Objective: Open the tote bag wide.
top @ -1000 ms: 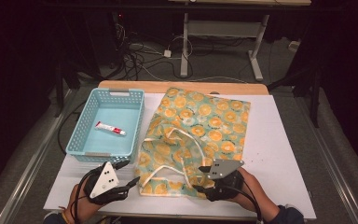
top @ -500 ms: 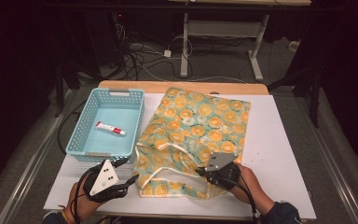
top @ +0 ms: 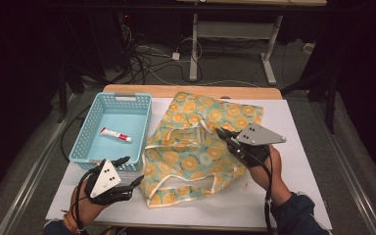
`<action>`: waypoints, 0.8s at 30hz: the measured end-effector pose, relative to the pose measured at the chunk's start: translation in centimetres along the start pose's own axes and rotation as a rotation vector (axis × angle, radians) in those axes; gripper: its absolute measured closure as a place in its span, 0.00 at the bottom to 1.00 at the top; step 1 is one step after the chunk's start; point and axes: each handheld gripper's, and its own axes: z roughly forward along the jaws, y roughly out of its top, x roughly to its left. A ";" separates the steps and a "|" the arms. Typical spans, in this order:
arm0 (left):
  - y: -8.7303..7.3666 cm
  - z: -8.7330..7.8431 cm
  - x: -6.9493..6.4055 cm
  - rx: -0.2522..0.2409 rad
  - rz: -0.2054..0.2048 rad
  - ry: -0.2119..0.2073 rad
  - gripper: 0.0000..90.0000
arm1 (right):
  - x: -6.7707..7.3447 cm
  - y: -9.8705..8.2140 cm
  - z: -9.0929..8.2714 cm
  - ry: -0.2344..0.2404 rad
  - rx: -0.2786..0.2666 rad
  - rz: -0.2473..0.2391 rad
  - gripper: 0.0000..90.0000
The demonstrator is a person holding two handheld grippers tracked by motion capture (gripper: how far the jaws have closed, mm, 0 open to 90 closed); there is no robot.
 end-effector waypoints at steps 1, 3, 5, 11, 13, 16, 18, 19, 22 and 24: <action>0.1 -0.2 0.3 -0.009 -0.015 0.015 0.30 | -0.1 0.3 -0.3 -0.018 -0.017 -0.005 0.99; 0.1 -0.7 1.0 -0.014 -0.035 0.044 0.28 | -0.2 1.0 -1.2 -0.033 -0.052 -0.003 0.99; 0.1 -0.9 1.8 -0.012 -0.060 0.068 0.26 | -0.3 1.5 -2.0 -0.071 -0.078 -0.018 0.99; -0.1 -0.5 3.6 0.031 -0.086 0.104 0.26 | -0.7 2.1 -3.5 -0.102 -0.128 0.006 0.99; 0.0 -0.2 4.1 0.056 -0.100 0.114 0.24 | -0.7 1.9 -3.5 -0.101 -0.119 0.006 0.99; 0.3 0.2 4.9 0.079 -0.100 0.123 0.24 | -0.9 1.7 -3.4 -0.107 -0.116 0.015 0.99; 0.5 0.7 5.7 0.098 -0.101 0.131 0.23 | -1.1 1.5 -3.3 -0.120 -0.115 0.021 0.99; 0.6 1.0 6.1 0.116 -0.099 0.137 0.23 | -1.2 1.4 -3.4 -0.127 -0.114 0.024 0.99; 0.9 2.0 7.4 0.157 -0.093 0.150 0.23 | -1.6 1.1 -3.3 -0.139 -0.109 0.036 0.99; 1.3 2.8 8.5 0.187 -0.076 0.148 0.23 | -1.8 0.8 -3.2 -0.138 -0.103 0.049 0.99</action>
